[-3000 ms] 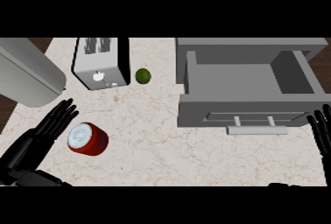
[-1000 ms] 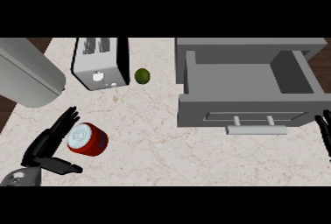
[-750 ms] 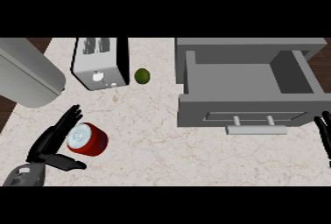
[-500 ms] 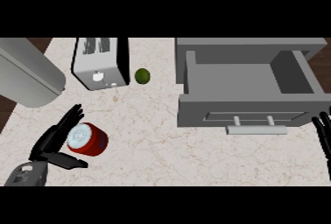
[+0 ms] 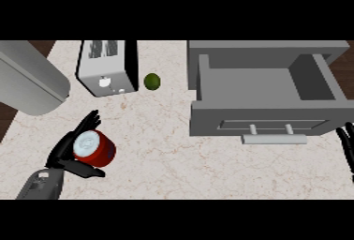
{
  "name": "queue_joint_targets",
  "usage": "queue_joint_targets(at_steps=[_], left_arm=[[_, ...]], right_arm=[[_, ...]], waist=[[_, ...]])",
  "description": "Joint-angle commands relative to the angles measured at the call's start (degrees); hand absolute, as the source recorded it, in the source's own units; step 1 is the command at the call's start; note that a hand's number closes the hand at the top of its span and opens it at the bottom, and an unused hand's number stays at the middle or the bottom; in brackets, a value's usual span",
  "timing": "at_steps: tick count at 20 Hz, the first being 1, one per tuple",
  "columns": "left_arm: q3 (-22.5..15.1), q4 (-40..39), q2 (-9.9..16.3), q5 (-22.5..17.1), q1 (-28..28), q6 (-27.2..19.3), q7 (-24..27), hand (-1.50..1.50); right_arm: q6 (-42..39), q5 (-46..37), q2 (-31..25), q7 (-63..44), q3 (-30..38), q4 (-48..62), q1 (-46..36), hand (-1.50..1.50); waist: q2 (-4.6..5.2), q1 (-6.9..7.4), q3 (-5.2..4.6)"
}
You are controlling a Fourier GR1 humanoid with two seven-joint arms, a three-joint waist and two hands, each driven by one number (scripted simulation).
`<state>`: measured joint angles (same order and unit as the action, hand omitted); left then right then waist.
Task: Pick up the can, place it into the drawer and close the drawer
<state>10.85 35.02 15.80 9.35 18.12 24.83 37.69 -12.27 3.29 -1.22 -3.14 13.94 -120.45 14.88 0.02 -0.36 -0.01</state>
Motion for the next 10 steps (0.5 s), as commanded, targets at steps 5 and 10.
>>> queue_joint_targets(at_steps=[5,10], left_arm=[[-1.92,2.3,-0.84,-0.16,0.7,1.93,-1.22,-1.5],[-2.05,5.24,-3.32,-1.89,2.4,1.24,-4.89,1.5]], right_arm=[[-1.16,0.34,1.16,2.75,-0.41,1.23,2.04,-1.5],[0.62,0.75,-0.12,-3.94,-0.57,-3.18,-1.06,-1.5]], waist=[[-0.05,0.13,0.02],[-0.07,0.22,0.02]])
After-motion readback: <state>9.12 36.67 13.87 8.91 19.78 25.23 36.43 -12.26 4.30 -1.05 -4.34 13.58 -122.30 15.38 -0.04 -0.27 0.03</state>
